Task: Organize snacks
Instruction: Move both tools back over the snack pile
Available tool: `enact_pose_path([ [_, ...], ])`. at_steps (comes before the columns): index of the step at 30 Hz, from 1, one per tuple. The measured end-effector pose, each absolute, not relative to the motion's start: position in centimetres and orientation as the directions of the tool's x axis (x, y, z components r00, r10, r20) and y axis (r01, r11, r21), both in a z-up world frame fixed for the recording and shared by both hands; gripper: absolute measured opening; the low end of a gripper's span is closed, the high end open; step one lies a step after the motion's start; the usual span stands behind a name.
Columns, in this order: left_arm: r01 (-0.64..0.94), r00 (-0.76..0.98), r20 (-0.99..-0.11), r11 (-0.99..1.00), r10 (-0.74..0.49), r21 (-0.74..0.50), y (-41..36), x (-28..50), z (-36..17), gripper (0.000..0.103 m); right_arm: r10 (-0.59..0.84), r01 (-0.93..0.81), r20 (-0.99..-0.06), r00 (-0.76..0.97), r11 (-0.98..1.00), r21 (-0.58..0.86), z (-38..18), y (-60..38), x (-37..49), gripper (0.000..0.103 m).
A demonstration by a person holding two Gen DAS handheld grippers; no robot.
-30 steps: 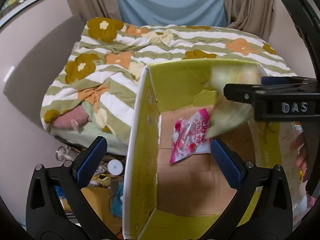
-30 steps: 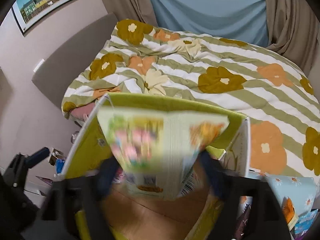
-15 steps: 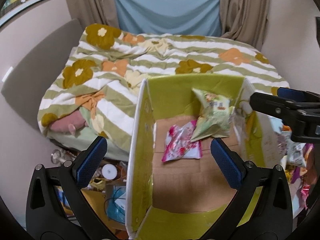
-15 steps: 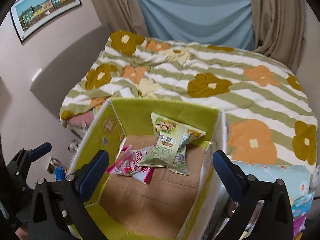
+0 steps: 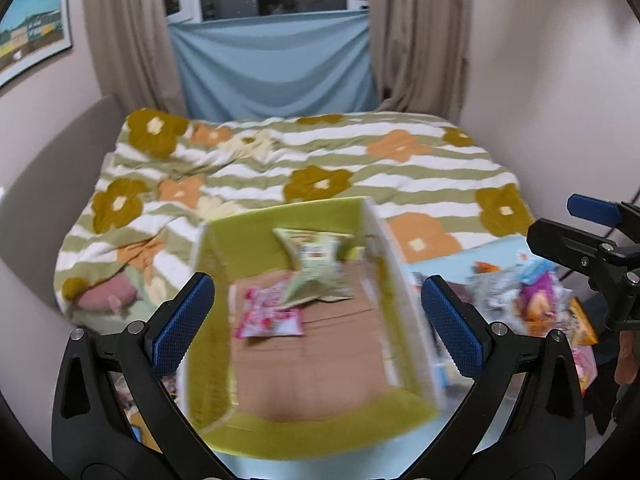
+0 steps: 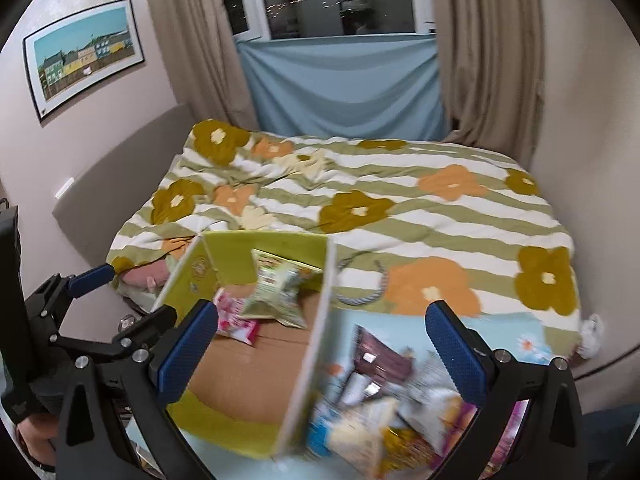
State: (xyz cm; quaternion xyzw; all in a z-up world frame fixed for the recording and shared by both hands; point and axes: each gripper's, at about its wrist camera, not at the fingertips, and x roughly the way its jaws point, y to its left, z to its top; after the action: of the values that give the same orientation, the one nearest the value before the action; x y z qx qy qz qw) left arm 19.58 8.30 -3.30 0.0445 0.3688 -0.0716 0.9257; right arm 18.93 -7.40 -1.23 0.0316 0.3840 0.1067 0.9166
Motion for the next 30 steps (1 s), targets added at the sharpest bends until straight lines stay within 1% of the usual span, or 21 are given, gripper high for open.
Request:
enact_pose_path([
  [4, 0.201, 0.712, -0.688, 0.979, -0.137, 0.013, 3.9, 17.3, -3.4, 0.103, 0.178, -0.123, -0.696, 0.696, 0.984, 0.128, -1.3, -12.6, 15.5, 0.103],
  [9, 0.238, 0.683, -0.711, 0.971, -0.165, 0.004, -2.2, 14.4, -4.7, 0.103, 0.139, -0.085, -0.711, 0.69, 0.99, 0.111, -2.4, -18.6, 11.4, 0.103],
  [15, 0.283, 0.639, -0.743, 0.959, -0.2, -0.015, -9.3, 10.6, -7.5, 0.103, 0.126, -0.032, -0.739, 0.662, 0.99, 0.14, -4.7, -25.9, 6.6, 0.103],
  [20, 0.313, 0.621, -0.757, 0.95, -0.204, 0.0, -13.7, 8.8, -10.4, 0.103, 0.123, -0.002, -0.763, 0.635, 0.988, 0.157, -7.3, -30.4, 4.3, 0.103],
  [25, 0.35, 0.61, -0.767, 0.936, -0.198, 0.037, -17.0, 8.6, -12.9, 0.103, 0.137, 0.024, -0.786, 0.603, 0.982, 0.189, -10.1, -33.3, 3.4, 0.103],
  [30, 0.341, 0.601, -0.772, 0.94, -0.208, 0.012, -18.3, 11.1, -14.4, 0.103, 0.159, 0.053, -0.799, 0.58, 0.971, 0.232, -13.0, -34.7, 4.3, 0.103],
])
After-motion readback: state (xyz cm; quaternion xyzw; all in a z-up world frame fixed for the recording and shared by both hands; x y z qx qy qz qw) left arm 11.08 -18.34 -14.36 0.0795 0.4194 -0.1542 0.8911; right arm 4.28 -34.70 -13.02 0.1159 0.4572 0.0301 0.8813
